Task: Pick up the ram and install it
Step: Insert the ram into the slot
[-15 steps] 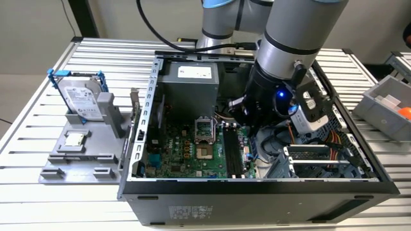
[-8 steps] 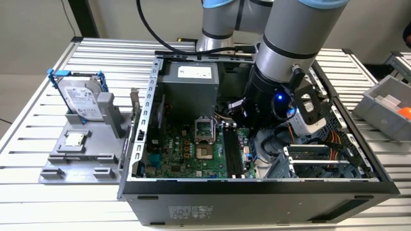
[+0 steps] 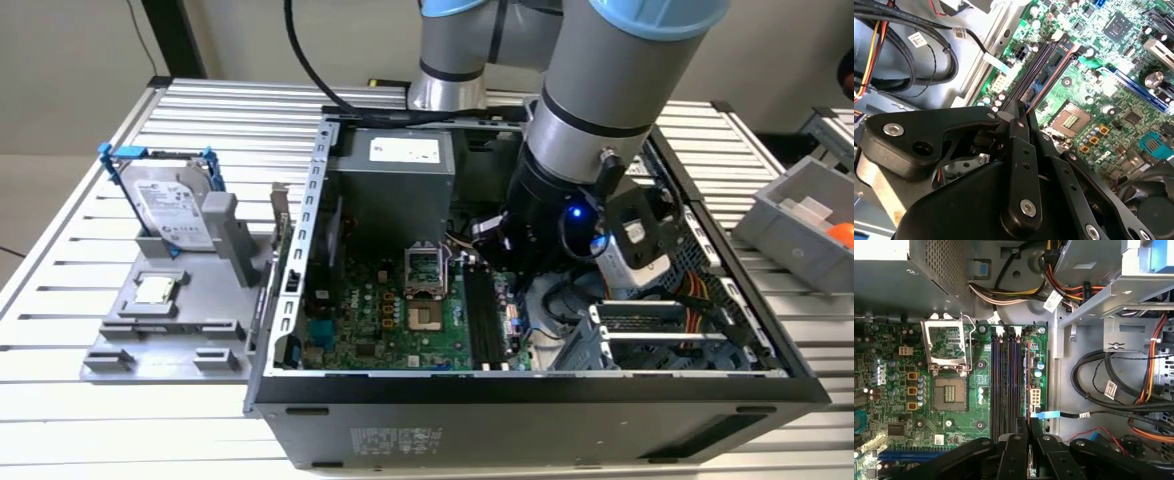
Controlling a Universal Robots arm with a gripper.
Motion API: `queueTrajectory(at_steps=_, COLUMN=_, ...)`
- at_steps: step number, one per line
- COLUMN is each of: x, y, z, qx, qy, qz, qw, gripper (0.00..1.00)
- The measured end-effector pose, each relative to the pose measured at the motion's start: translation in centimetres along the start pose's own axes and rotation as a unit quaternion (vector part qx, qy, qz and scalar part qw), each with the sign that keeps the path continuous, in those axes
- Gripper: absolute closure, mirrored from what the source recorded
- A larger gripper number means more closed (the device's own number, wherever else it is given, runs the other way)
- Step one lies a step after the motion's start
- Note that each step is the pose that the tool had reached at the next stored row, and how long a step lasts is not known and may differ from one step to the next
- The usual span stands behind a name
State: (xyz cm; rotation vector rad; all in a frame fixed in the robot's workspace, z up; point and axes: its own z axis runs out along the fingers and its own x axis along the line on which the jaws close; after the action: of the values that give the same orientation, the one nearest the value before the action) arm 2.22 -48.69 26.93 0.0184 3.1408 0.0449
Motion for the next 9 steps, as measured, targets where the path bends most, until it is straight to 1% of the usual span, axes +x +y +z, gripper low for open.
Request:
queueTrajectory(at_steps=2, x=0.0, y=-0.01, z=0.31, qx=-0.0001, qy=0.0, qz=0.0, qw=1.0, gripper=1.0)
queueTrajectory(at_steps=4, x=0.01, y=-0.01, z=0.33, qx=0.0, qy=0.0007, qz=0.0, qw=1.0, gripper=1.0)
queueTrajectory(at_steps=9, x=0.0, y=-0.01, z=0.4, qx=-0.0001, qy=0.0008, qz=0.0, qw=1.0, gripper=1.0)
